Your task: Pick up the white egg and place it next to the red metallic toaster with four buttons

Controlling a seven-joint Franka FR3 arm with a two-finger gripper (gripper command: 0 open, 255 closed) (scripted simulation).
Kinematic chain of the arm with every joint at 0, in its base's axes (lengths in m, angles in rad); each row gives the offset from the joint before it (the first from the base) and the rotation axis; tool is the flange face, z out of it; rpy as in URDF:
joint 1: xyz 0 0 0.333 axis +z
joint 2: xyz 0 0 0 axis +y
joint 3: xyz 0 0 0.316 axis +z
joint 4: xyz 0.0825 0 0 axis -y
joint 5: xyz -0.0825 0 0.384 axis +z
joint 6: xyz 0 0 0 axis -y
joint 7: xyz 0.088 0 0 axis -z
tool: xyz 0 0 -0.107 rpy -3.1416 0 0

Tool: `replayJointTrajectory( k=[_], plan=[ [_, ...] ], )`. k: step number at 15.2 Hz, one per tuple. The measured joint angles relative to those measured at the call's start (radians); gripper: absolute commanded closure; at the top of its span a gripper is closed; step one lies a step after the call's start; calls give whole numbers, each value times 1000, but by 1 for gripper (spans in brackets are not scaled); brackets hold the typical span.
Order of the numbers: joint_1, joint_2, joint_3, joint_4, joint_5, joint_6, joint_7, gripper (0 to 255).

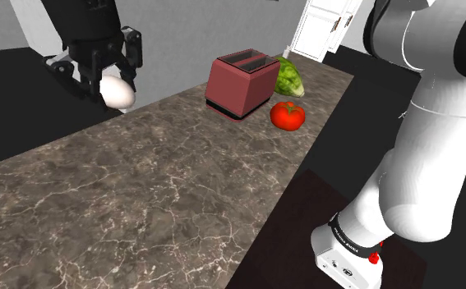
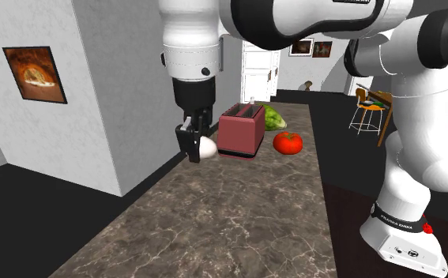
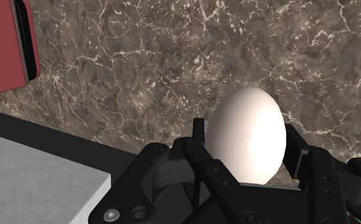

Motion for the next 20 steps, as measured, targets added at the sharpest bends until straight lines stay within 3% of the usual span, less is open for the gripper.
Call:
replayJointTrajectory(
  k=[5, 7, 14, 20],
  plan=[
    [29, 26, -1, 107, -16, -83, -12, 255],
    [16, 12, -1, 98, -8, -84, -22, 255],
    [-186, -258, -34, -202, 156, 43, -198, 255],
    [-282, -446, -131, -404, 262, 129, -385, 255]
  ],
)
